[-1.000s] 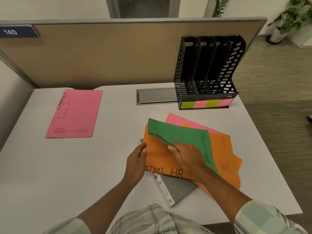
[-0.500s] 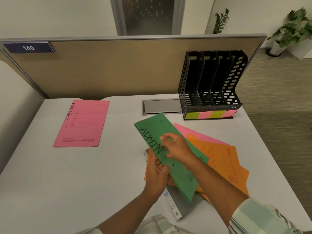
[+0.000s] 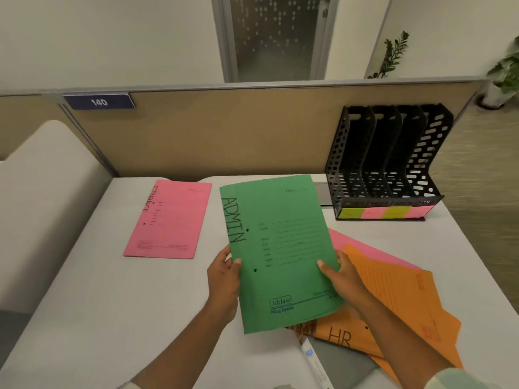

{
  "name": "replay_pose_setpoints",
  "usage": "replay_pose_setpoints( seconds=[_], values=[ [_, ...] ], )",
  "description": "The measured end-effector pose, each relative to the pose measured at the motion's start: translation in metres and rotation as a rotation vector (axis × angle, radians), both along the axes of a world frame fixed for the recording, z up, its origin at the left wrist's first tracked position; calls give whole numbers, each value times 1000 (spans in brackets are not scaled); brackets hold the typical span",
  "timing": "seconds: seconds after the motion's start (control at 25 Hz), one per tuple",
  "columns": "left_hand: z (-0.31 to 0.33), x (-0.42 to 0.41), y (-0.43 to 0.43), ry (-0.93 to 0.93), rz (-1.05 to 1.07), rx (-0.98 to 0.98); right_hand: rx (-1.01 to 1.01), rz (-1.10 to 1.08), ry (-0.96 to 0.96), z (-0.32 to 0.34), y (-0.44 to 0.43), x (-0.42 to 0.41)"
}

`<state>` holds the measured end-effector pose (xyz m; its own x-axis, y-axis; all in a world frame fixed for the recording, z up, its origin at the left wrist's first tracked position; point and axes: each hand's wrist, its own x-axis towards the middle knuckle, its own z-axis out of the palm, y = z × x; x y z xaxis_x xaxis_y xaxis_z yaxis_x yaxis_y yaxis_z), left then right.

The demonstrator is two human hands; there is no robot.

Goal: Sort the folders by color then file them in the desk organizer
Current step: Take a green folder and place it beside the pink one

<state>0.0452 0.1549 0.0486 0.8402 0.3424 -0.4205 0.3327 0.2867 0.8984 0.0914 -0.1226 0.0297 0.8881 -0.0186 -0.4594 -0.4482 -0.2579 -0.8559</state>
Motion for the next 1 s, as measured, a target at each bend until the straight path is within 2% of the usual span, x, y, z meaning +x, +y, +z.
replay_pose_setpoints(
  seconds=[0.12, 0.2, 0.36, 0.48, 0.64, 0.84, 1.0],
  values=[
    [0, 26, 40, 47, -13, -9, 188, 54, 102, -13, 10, 4],
    [-2, 46, 64, 109, -43, 3, 199, 53, 90, -14, 26, 14],
    [-21, 76, 104, 315, -142, 103, 82, -40, 29, -19, 72, 52],
    [-41, 86, 124, 412, -167, 148, 42, -88, 55, -23, 103, 91],
    [-64, 111, 140, 397, -73, 136, -56, -79, 82, -38, 136, 140],
    [-90, 146, 152, 414, -19, 251, -173, -55, 107, -59, 162, 183],
    [-103, 160, 156, 453, -40, 369, -282, 84, 110, -72, 166, 195]
  ],
)
